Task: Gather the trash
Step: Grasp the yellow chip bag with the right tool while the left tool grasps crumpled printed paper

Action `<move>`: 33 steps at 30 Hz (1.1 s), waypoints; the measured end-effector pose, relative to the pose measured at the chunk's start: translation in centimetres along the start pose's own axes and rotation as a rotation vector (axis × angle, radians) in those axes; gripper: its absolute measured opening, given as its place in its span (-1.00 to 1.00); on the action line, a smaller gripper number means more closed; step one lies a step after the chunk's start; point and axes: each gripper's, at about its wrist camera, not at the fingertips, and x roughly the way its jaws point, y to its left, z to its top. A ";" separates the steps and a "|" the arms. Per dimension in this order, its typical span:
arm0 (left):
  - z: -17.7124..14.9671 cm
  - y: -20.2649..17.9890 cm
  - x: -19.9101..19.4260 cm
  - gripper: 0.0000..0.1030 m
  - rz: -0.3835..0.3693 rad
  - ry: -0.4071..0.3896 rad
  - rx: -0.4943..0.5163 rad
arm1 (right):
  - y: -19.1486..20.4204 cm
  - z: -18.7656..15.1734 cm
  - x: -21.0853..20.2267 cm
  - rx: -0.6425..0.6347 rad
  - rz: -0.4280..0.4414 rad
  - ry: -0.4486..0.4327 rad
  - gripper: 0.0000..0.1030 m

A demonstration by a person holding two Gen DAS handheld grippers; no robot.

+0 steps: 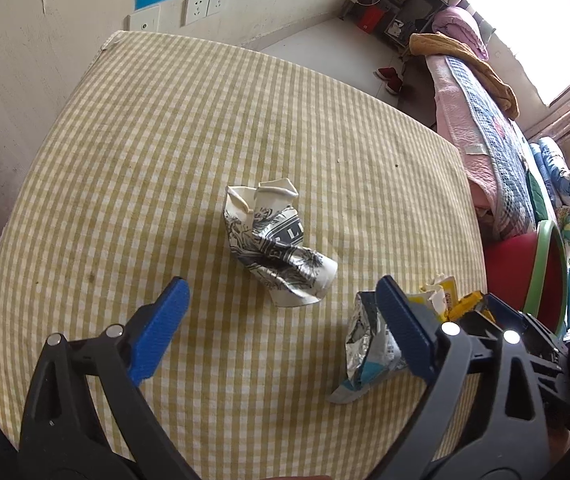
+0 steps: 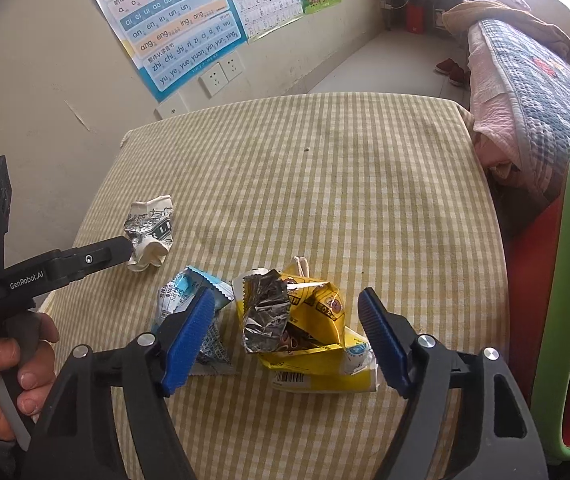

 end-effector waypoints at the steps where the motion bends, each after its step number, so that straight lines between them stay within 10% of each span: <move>1: 0.0 0.1 0.3 0.72 -0.004 0.007 -0.004 | -0.2 -0.1 0.2 0.006 0.004 0.007 0.24; 14: 0.1 -0.4 2.4 -0.19 -0.038 0.064 -0.026 | -0.7 -0.2 0.1 0.029 0.045 0.015 -0.34; 19: 0.1 -0.5 2.3 -0.83 -0.037 0.067 -0.024 | -0.7 -0.1 -0.2 0.026 0.046 0.010 -0.37; 33: -0.4 0.0 -0.5 -0.91 -0.032 0.018 0.000 | -0.1 0.3 -2.1 0.009 0.049 -0.034 -0.39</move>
